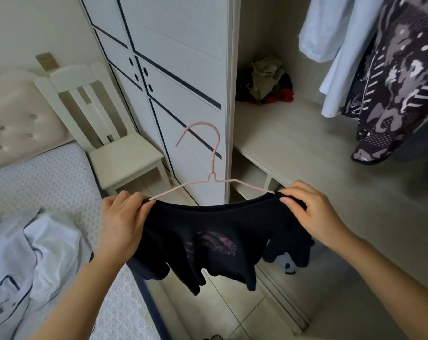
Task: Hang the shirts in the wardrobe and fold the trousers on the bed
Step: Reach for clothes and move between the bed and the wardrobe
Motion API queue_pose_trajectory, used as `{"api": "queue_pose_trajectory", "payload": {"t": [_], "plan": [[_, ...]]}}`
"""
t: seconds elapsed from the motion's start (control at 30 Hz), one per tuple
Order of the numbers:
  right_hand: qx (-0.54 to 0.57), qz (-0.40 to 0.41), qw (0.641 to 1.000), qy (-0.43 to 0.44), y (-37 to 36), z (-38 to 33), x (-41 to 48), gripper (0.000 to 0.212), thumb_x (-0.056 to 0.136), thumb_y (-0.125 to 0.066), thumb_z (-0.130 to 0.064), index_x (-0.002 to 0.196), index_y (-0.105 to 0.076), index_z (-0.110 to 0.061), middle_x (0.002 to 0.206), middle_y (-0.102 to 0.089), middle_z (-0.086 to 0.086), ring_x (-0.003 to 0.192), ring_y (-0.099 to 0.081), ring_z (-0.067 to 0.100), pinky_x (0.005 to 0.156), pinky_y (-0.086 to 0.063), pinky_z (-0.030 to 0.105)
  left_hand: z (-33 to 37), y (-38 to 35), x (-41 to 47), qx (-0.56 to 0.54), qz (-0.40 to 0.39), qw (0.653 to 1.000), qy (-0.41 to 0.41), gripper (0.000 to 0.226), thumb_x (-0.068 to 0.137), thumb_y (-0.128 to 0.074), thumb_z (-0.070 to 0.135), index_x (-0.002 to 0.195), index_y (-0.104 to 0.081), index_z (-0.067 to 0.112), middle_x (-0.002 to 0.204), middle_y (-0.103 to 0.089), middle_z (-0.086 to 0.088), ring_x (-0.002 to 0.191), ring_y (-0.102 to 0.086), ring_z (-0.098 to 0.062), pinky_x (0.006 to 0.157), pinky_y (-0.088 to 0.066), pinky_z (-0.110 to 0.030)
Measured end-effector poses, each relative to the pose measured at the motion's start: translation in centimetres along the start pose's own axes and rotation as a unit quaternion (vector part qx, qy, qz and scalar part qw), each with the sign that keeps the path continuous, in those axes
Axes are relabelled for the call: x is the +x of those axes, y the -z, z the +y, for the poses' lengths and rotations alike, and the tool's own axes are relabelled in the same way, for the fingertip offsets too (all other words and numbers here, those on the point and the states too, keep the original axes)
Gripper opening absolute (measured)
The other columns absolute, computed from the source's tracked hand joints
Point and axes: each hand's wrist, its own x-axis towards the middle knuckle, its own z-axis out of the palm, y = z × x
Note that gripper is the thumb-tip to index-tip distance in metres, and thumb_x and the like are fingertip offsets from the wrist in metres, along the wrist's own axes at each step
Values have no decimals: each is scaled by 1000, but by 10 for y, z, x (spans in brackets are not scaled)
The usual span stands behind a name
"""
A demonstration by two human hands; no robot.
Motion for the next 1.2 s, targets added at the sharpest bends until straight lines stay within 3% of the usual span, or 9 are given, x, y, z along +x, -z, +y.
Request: {"api": "queue_pose_trajectory", "payload": {"t": [0.1, 0.23, 0.47, 0.63, 0.73, 0.83, 0.9, 1.0, 1.2], "plan": [[-32, -23, 999, -7, 4, 2, 0, 24, 89, -62, 3, 112, -67, -5, 102, -61, 1, 100, -60, 19, 89, -52, 34, 0, -3, -1, 8, -8, 1000, -7, 49, 104, -32, 48, 84, -61, 15, 73, -46, 5, 71, -36, -14, 80, -25, -28], [17, -47, 998, 34, 2, -18, 9, 36, 93, -57, -21, 129, -59, -22, 114, -57, -18, 112, -56, 7, 97, -45, 20, 0, -5, 2, 3, -14, 1000, 1, 46, 103, -36, 46, 85, -63, 15, 74, -49, 3, 72, -39, -13, 81, -26, -28], [75, -230, 970, -13, -2, -45, 25, 39, 101, -47, -24, 136, -46, -40, 92, -62, -19, 86, -63, -1, 82, -51, 16, 4, -12, 11, -79, -93, 993, -1, 24, 97, -45, 45, 91, -60, 27, 84, -53, 20, 82, -46, -7, 85, -30, -29], [100, -267, 958, -23, -7, -58, 29, 27, 101, -46, -17, 119, -60, -32, 82, -66, -4, 71, -63, 8, 67, -49, 13, 15, -22, 15, -71, -144, 987, 24, 30, 100, -44, 52, 95, -62, 28, 90, -59, 13, 93, -53, -9, 96, -27, -29], [158, -296, 940, -57, -5, -60, 31, 25, 101, -48, -16, 116, -65, -27, 72, -63, -5, 61, -56, 5, 63, -46, 12, 25, -23, 21, -55, -146, 986, 53, 30, 97, -46, 48, 103, -67, 27, 101, -65, 10, 105, -55, -14, 105, -28, -39], [212, -344, 912, -68, -1, -65, 35, 25, 100, -46, -11, 113, -66, -19, 67, -61, -3, 60, -59, 12, 68, -48, 15, 43, -26, 28, -56, -148, 983, 94, 31, 98, -55, 36, 125, -65, 24, 126, -63, 4, 124, -50, -21, 113, -28, -48], [248, -359, 896, -81, 3, -68, 38, 24, 100, -46, -9, 108, -66, -19, 68, -63, -3, 63, -62, 14, 68, -51, 20, 56, -28, 31, -76, -160, 977, 118, 45, 99, -57, 29, 143, -51, 22, 146, -50, 0, 137, -41, -23, 117, -26, -49], [280, -343, 890, -109, 9, -66, 39, 22, 100, -46, -9, 107, -66, -15, 71, -63, -1, 63, -61, 15, 69, -53, 24, 76, -31, 28, -130, -176, 966, 137, 59, 99, -57, 21, 153, -34, 26, 159, -33, 2, 146, -28, -17, 122, -22, -41], [300, -286, 896, -156, 24, -49, 32, 19, 101, -47, -9, 107, -65, -11, 71, -65, 0, 65, -63, 15, 71, -56, 26, 110, -38, 13, -200, -269, 937, 103, 62, 98, -57, 24, 152, -30, 38, 160, -26, 13, 145, -27, -8, 119, -22, -30]]}}
